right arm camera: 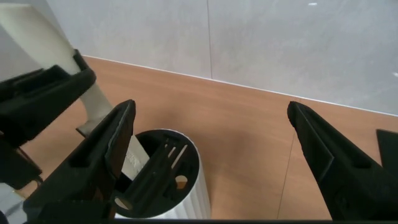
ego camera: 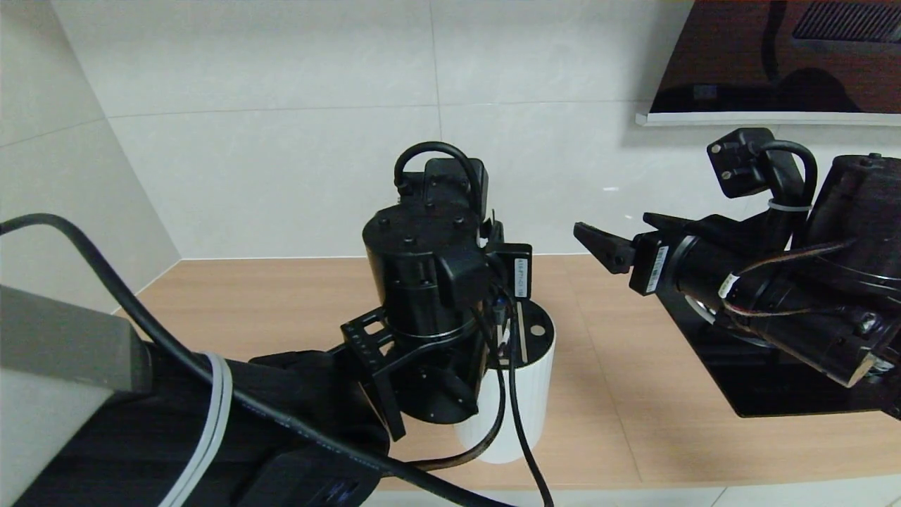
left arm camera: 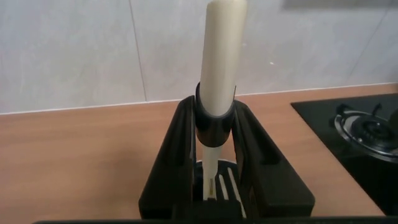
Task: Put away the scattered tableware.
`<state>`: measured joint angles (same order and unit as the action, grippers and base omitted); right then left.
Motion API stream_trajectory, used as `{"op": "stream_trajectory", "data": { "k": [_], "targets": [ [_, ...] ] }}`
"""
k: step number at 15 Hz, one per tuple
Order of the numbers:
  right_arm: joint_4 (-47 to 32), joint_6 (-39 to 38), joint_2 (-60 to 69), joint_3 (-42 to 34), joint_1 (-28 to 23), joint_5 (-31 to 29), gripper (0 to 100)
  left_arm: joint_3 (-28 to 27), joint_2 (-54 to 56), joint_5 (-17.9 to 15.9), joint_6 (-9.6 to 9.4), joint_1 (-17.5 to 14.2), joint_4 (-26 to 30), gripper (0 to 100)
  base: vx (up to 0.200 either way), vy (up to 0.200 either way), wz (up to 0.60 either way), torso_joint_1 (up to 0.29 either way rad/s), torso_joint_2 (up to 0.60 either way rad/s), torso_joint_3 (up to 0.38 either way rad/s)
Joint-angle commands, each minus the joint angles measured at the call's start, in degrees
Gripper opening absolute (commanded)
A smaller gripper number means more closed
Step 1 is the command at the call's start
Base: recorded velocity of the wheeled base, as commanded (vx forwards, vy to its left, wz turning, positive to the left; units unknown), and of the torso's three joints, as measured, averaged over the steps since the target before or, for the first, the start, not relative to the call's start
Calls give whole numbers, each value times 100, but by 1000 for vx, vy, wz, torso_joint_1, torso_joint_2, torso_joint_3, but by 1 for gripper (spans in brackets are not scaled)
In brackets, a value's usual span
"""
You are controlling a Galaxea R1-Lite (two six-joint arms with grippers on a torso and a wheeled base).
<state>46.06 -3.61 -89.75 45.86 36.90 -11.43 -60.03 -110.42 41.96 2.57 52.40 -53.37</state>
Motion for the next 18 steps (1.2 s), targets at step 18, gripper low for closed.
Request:
{"op": "stream_trajectory", "data": {
  "k": [18],
  "targets": [
    [26, 9, -131, -7, 1, 1, 100, 272, -234, 75, 253, 51, 72, 0, 0, 0, 0, 0, 0, 0]
  ]
}}
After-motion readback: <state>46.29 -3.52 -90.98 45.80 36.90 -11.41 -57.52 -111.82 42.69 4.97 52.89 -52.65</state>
